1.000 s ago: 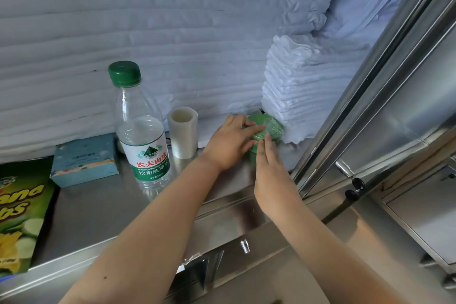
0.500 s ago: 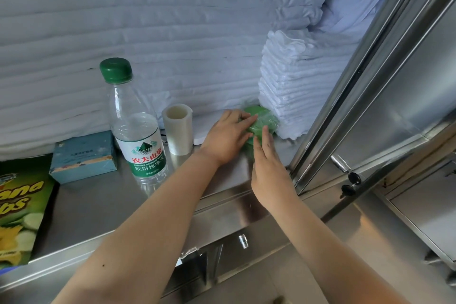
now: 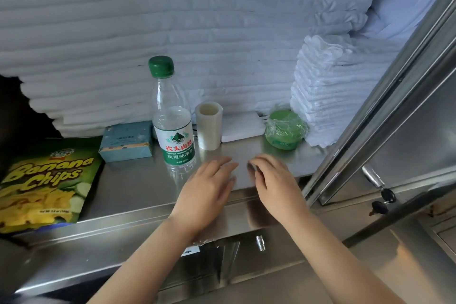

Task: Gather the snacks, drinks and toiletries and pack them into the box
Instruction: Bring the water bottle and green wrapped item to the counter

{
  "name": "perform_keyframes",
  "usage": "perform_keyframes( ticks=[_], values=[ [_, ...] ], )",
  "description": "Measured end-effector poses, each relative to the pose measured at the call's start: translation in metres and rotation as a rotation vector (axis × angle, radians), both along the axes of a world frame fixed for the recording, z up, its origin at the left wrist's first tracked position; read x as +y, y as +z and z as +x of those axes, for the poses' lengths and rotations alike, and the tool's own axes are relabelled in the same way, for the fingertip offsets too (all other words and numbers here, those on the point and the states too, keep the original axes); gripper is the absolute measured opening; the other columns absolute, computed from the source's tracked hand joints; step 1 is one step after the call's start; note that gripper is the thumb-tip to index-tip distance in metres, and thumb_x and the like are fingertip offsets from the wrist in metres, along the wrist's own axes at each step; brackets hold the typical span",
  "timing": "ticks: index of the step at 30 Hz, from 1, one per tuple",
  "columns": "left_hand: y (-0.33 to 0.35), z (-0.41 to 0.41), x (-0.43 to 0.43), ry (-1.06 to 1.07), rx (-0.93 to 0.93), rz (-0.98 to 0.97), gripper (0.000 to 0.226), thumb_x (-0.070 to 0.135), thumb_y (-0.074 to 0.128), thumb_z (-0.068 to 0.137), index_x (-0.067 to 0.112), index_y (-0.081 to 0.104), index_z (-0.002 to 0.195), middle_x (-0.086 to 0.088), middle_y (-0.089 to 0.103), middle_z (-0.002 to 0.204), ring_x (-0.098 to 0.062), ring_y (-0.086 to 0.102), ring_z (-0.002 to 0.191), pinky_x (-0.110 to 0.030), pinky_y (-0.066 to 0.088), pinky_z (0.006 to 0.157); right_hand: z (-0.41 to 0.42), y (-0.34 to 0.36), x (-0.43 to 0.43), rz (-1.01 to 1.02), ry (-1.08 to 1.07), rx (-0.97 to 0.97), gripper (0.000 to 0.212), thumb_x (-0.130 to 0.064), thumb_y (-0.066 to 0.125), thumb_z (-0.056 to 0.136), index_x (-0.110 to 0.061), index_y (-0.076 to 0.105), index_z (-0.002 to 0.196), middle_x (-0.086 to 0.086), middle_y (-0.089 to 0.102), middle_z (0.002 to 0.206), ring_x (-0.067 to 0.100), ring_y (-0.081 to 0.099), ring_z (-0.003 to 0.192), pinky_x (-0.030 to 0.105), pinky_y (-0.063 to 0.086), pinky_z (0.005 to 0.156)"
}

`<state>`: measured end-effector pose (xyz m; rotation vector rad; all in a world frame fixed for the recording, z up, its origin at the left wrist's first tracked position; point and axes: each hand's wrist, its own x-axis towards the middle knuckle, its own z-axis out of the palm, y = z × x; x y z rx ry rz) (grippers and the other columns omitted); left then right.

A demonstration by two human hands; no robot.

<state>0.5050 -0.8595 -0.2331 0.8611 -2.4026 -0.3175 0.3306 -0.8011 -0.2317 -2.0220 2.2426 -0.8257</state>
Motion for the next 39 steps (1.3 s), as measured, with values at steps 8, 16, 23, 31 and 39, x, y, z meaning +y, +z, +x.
perform_keyframes(
  ticks=[8,16,23,31,39],
  values=[
    [-0.009,0.069,0.002,0.332,0.14,-0.058,0.018,0.008,0.07,0.08,0.011,0.065,0.097,-0.001,0.058,0.092,-0.02,0.054,0.084,-0.028,0.045,0.071,0.033,0.002,-0.034,-0.008,0.203,0.006,0.025,-0.011,0.053,0.092,-0.011,0.064,0.114,0.001,0.059,0.113,0.019,0.05,0.108,0.028,0.043,0.09],
    [-0.007,0.064,-0.019,0.551,0.298,0.183,0.055,0.028,0.072,0.079,0.014,0.042,0.124,0.0,0.055,0.117,-0.012,0.054,0.093,-0.023,0.041,0.072,0.068,0.004,-0.055,-0.054,0.337,-0.2,0.029,-0.001,0.062,0.083,-0.01,0.061,0.11,-0.001,0.057,0.115,0.016,0.059,0.099,0.033,0.049,0.085],
    [0.003,0.054,-0.036,0.564,0.145,0.155,0.05,0.022,0.063,0.086,0.003,0.045,0.129,-0.015,0.056,0.116,-0.031,0.051,0.106,-0.035,0.039,0.088,0.07,0.001,-0.06,-0.091,0.39,-0.211,0.03,0.004,0.06,0.084,-0.006,0.059,0.113,0.002,0.057,0.123,0.019,0.063,0.1,0.039,0.052,0.086],
    [0.008,0.051,-0.051,0.554,0.035,0.146,0.037,0.022,0.062,0.087,0.001,0.048,0.115,-0.017,0.059,0.107,-0.034,0.048,0.103,-0.035,0.037,0.079,0.07,0.0,-0.069,-0.097,0.336,-0.295,0.032,0.006,0.056,0.084,-0.009,0.06,0.112,-0.003,0.059,0.12,0.01,0.063,0.1,0.035,0.051,0.087],
    [0.004,0.051,-0.048,0.573,-0.054,0.113,0.043,0.03,0.058,0.089,0.002,0.047,0.12,-0.013,0.057,0.113,-0.031,0.047,0.106,-0.035,0.036,0.085,0.071,-0.002,-0.067,-0.096,0.302,-0.178,0.023,-0.003,0.057,0.086,-0.008,0.062,0.109,0.002,0.061,0.111,0.019,0.062,0.094,0.033,0.05,0.082]
  ],
)
